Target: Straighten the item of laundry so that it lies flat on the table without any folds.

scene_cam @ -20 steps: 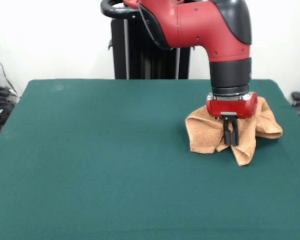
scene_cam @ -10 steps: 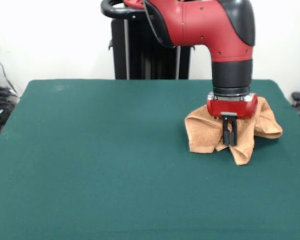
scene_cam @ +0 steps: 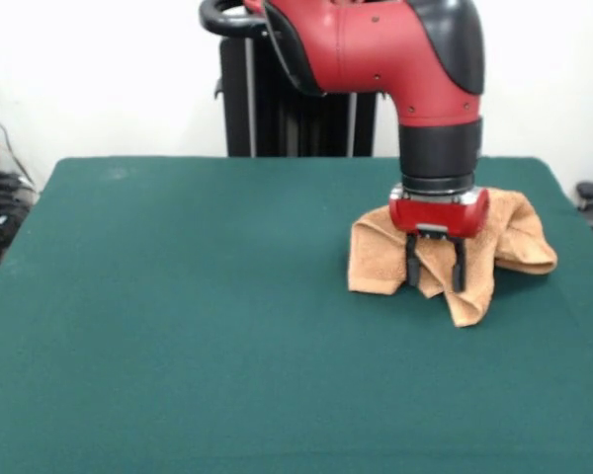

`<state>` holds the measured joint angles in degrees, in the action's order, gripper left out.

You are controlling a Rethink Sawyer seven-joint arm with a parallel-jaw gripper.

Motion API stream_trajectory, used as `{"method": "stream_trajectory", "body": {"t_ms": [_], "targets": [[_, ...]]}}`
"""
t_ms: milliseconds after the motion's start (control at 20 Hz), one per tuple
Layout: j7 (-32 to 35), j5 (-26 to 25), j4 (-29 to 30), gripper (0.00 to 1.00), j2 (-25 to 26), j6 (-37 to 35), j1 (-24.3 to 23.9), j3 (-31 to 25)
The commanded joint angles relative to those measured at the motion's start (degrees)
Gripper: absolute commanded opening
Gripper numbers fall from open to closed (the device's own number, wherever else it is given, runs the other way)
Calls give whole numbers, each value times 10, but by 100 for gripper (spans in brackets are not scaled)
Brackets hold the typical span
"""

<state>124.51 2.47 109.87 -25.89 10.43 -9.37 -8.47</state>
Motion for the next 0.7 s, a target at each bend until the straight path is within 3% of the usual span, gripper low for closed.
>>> {"method": "stream_trajectory", "body": {"t_ms": [50, 450, 600, 700], "targets": [[55, -15, -17, 100, 37, -57, -23, -89], [69, 7, -2, 100, 20, -59, -2, -73], [75, 52, 6, 100, -32, -100, 67, 21], [82, 88, 7, 100, -73, -156, 138, 118]]}}
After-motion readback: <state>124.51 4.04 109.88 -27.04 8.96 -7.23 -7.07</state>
